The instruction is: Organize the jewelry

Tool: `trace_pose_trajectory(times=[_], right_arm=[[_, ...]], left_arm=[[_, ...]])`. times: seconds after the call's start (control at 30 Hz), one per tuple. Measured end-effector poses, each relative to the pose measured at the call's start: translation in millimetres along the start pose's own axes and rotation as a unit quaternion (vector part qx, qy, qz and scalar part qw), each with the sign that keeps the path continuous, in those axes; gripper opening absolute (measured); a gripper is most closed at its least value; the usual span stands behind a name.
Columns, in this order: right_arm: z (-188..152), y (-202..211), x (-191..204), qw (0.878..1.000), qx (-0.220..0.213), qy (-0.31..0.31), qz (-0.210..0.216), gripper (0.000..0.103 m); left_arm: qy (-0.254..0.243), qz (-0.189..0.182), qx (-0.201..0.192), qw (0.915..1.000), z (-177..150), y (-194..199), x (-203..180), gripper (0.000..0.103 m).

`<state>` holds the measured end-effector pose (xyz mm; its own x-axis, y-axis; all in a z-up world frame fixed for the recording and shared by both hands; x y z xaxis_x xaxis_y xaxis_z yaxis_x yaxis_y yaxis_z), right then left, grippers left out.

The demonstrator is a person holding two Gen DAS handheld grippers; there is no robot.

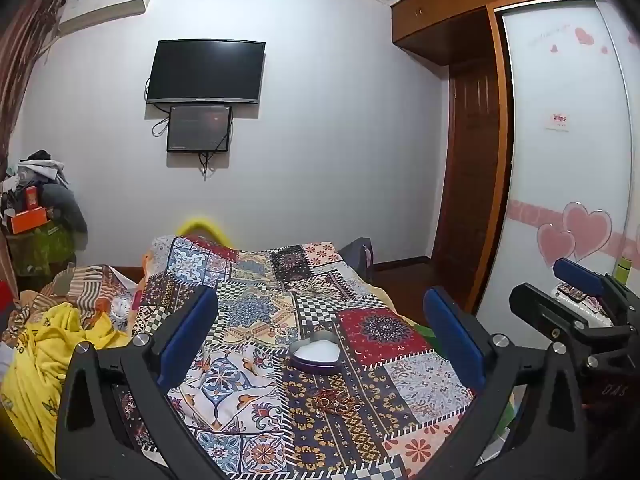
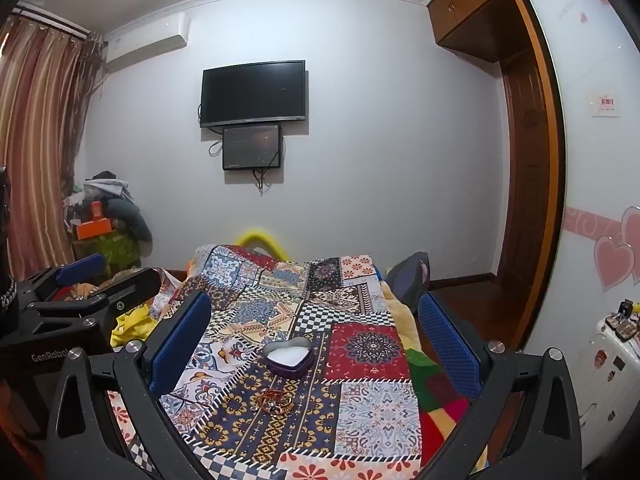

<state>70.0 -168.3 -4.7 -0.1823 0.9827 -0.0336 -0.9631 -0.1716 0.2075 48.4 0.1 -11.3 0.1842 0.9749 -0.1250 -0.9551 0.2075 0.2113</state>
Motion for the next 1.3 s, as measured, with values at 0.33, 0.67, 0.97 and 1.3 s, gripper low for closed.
trace_pose_trajectory(times=[0.33,0.67,0.97,1.3], right_arm=[[2,-1,0,1.0,0.001,0.001,0.0,0.103],[3,-2,-2,1.0,0.003,0.002,-0.001,0.103],[4,-4,-1,1.0,0.007,0.006,-0.002,0.103],[-1,-17,-2,1.0,0.027,0.009,-0.003,0.103]], left_arm=[[0.002,-0.003,0.0,1.0,5,3,6,0.103],[-0.005,-0.002,0.004,1.0,-1,-2,1,0.103],[0.004,-0.004,0.007,1.0,-4,-4,4,0.103],[0.019,-0.002,0.027,0.9995,-10,-15,11,0.103]])
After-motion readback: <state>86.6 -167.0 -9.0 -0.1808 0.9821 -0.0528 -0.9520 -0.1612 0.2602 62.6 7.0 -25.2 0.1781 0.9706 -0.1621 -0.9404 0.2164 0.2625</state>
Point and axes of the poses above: each gripper's, at about its wrist camera, not at the fingertips, and y roughly against the way its jaws point, x to its left, z to its top, the point moved 5 cm from there along -y, roughly the way its jaws point, and after that the axes turned 12 degrees about -z, right-handed, at the moved point
